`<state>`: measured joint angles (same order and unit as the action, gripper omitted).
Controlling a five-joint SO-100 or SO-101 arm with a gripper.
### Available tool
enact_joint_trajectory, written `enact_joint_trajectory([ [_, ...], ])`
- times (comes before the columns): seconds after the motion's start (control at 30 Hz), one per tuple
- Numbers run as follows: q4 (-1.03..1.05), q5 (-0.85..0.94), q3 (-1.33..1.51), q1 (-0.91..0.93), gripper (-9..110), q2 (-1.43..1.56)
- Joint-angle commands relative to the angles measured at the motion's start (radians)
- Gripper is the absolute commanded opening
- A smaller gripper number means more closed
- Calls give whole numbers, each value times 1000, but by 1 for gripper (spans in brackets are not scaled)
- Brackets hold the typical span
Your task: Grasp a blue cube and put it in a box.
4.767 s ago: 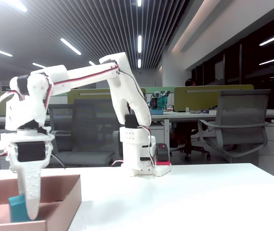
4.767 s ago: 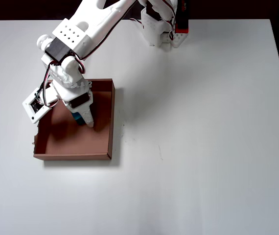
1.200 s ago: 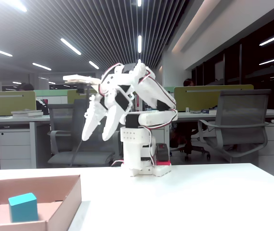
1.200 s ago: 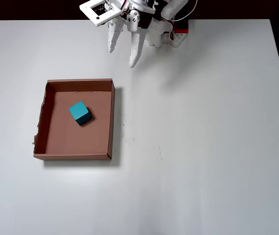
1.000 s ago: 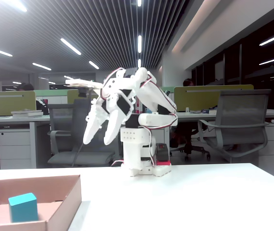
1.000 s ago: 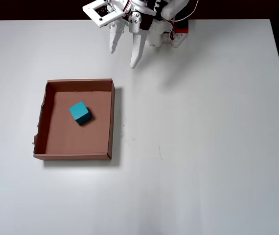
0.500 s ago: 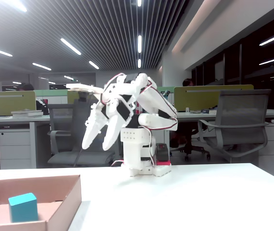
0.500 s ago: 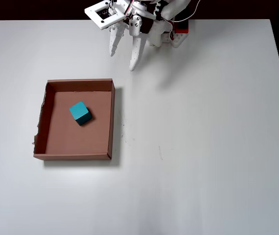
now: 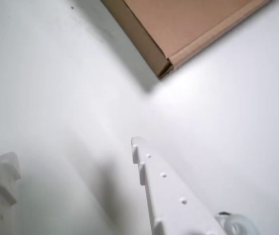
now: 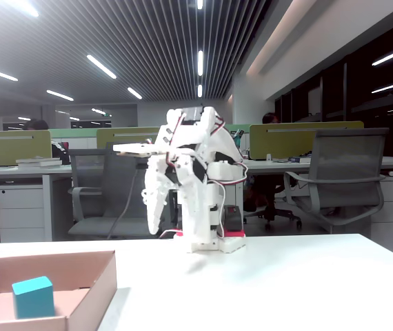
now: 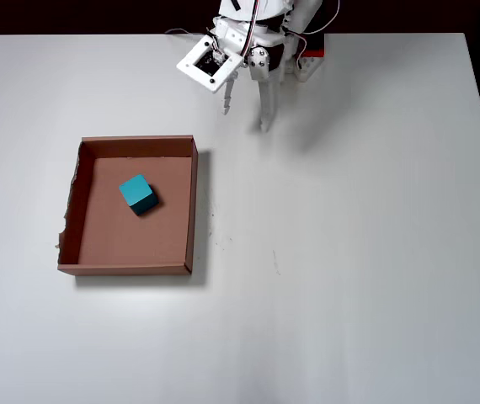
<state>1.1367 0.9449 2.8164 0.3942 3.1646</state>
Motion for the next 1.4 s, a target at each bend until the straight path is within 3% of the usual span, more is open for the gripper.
enact_joint_trajectory([
  [0.0, 3, -5, -11, -60, 29, 5],
  [0.7, -40, -25, 155, -350, 28, 20],
  [1.37, 91, -25, 155, -388, 28, 18],
])
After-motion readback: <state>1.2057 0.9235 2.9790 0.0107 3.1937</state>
